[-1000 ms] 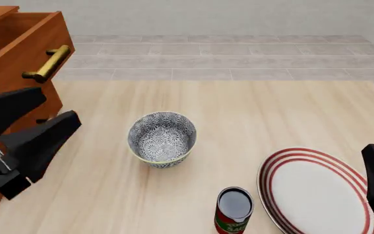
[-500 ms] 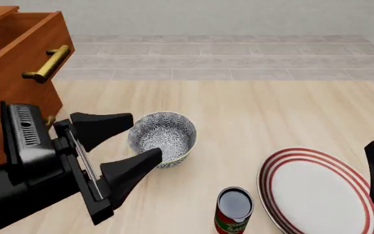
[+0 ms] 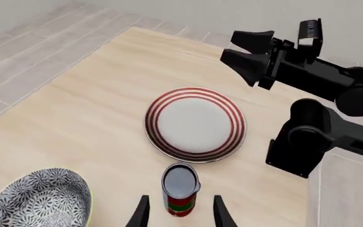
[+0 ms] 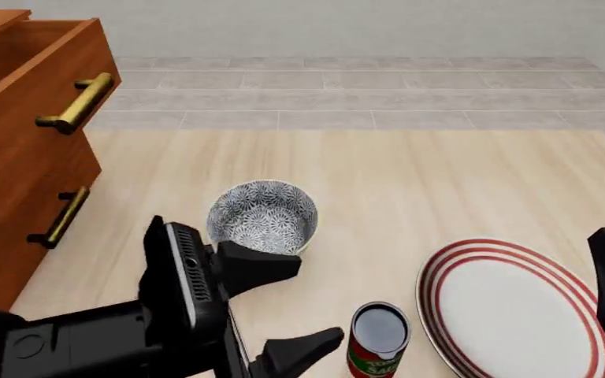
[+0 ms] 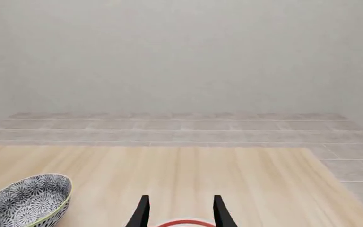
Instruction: Put the ketchup in the top drawer of the cabinet.
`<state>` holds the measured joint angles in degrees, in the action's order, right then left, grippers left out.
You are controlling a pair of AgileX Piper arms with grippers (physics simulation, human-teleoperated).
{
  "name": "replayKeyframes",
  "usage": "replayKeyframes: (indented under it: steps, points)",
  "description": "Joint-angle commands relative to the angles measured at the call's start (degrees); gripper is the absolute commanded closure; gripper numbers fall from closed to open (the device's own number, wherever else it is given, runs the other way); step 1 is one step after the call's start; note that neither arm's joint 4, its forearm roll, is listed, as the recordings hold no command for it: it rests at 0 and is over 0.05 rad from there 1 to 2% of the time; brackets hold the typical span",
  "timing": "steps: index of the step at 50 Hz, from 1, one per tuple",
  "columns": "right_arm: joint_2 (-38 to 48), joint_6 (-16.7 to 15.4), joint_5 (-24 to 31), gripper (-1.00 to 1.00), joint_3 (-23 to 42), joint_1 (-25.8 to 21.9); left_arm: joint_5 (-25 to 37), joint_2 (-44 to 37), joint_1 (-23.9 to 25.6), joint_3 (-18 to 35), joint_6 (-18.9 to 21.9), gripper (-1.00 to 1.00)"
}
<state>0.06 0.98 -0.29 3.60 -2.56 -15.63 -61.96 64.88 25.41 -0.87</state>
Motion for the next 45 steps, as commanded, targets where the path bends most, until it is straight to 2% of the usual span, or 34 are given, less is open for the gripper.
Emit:
replayKeyframes:
  steps: [1, 8, 12, 21, 23, 29, 36, 45]
  points:
    - [0.00, 0.05, -0.11, -1.00, -0.25, -0.53, -0.10, -6.92, 1.43, 1.36, -1.41, -1.00]
    - [0.01, 0.07, -0.22, -1.00, -0.37, -0.84, -0.58, -10.01, 2.17, 2.38, 0.52, -1.00]
    - [0.00, -0.10, -0.18, -1.00, -0.29, -1.05, -1.03, -11.56, 2.69, 2.84, -1.13, -1.00]
    - [-0.01, -0.15, 0.38, -1.00, 0.20, -1.54, -1.73, -14.50, 2.51, 3.42, 0.23, -1.00]
    - [-0.01, -0.20, 0.24, -1.00, 0.11, -1.73, -1.68, -15.83, 1.37, 3.67, 2.20, -1.00]
    - [0.00, -0.12, 0.19, -1.00, 0.02, -1.88, -2.44, -18.21, 1.91, 4.49, 1.30, -1.00]
    - [0.00, -0.06, -0.26, -1.00, -0.38, -2.14, -3.52, -21.44, 0.85, 4.79, 2.57, -1.00]
    - [0.00, 0.06, -0.69, -1.00, -0.74, -2.21, -3.49, -23.23, 0.82, 5.90, 2.05, -1.00]
